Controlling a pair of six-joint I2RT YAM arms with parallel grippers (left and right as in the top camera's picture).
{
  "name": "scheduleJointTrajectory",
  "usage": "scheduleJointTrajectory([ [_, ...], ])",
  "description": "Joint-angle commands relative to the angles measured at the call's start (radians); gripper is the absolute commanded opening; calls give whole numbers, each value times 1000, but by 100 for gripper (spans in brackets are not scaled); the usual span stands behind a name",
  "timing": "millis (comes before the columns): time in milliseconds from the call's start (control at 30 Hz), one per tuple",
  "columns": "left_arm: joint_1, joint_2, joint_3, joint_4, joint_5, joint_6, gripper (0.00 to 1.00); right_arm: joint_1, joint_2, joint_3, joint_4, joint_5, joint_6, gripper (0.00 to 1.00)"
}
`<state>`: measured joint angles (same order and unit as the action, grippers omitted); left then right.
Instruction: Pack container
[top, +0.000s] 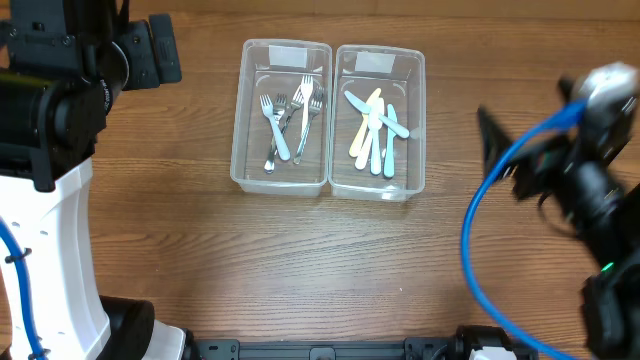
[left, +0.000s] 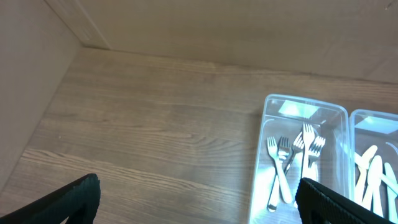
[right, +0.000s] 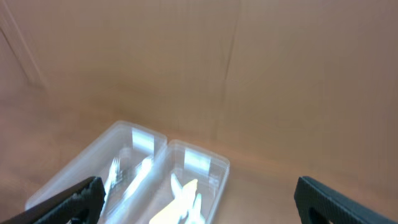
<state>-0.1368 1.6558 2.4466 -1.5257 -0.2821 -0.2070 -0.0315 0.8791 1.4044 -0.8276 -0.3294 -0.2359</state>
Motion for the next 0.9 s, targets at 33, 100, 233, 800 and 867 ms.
scheduleJointTrajectory([
  [33,1,6,3,4,-13,-10,100,5,-229,-365,86,21,4,100],
  [100,1,6,3,3,-13,-10,100,5,-317,-481,103,14,3,100],
  [233,1,6,3,3,-13,-10,100,4,-478,-687,109,14,4,100],
  [800,1,6,3,4,-13,-10,100,3,-646,-1098,243,14,3,100],
  [867,1,6,3,3,-13,-10,100,3,-657,-1139,298,14,3,100],
])
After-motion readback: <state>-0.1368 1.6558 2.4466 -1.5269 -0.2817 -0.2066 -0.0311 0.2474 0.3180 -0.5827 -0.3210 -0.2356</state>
